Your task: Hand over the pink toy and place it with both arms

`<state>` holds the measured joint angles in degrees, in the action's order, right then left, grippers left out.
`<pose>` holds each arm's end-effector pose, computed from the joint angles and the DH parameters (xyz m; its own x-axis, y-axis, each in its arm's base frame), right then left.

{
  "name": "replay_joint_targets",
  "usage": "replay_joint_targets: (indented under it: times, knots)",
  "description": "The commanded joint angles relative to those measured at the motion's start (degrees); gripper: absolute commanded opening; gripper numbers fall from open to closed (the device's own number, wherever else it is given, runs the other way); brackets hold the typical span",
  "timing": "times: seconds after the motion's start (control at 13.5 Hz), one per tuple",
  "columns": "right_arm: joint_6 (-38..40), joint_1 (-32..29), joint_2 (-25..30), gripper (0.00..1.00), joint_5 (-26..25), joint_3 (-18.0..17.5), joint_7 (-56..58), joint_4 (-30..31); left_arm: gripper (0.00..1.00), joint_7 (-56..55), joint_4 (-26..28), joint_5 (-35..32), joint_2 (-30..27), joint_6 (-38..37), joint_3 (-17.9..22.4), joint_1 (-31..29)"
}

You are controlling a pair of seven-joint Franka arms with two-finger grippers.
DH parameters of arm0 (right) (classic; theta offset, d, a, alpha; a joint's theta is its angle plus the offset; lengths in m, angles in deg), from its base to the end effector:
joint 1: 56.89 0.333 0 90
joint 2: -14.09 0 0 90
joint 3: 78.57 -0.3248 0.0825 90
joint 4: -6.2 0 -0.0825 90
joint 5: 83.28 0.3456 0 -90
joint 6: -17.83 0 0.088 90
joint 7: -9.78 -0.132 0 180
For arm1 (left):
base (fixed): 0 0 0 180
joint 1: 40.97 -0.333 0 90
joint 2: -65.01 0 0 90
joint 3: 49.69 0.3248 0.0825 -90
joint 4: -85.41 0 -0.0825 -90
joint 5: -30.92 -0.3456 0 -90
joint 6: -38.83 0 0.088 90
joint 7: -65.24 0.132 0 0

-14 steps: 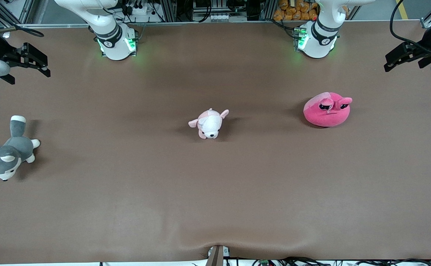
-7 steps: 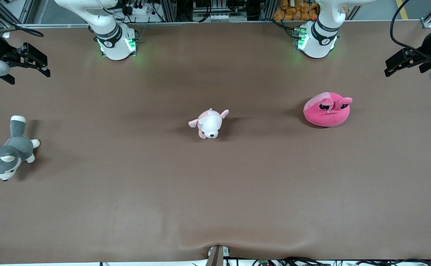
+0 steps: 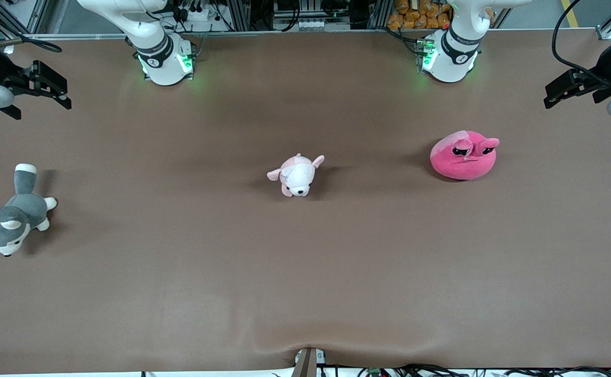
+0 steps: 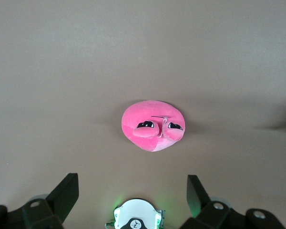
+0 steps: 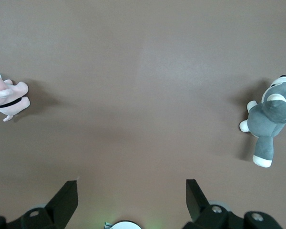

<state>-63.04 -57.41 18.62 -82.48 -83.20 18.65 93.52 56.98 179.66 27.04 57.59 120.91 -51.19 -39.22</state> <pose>0.4712 0.0378 0.6535 0.9735 0.2263 -0.0322 0.2260 -0.9741 -0.0126 0.4569 -0.0172 0.6287 0.9927 0.0969 -0.0715 0.0910 -0.9925 -0.0821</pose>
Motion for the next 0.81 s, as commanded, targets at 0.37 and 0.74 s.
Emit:
replay_joint_targets:
  times: [0.37, 0.74]
  knots:
    - [0.9, -1.4, -0.6, 1.0, 1.0, -0.6, 0.4, -1.5, 1.0, 0.0, 0.7, -0.1, -0.1, -0.2, -0.4, -1.1]
    - [0.9, -1.4, -0.6, 1.0, 1.3, -0.6, 0.4, -1.5, 1.0, -0.1, 0.9, -0.2, -0.1, -0.1, -0.5, -1.0]
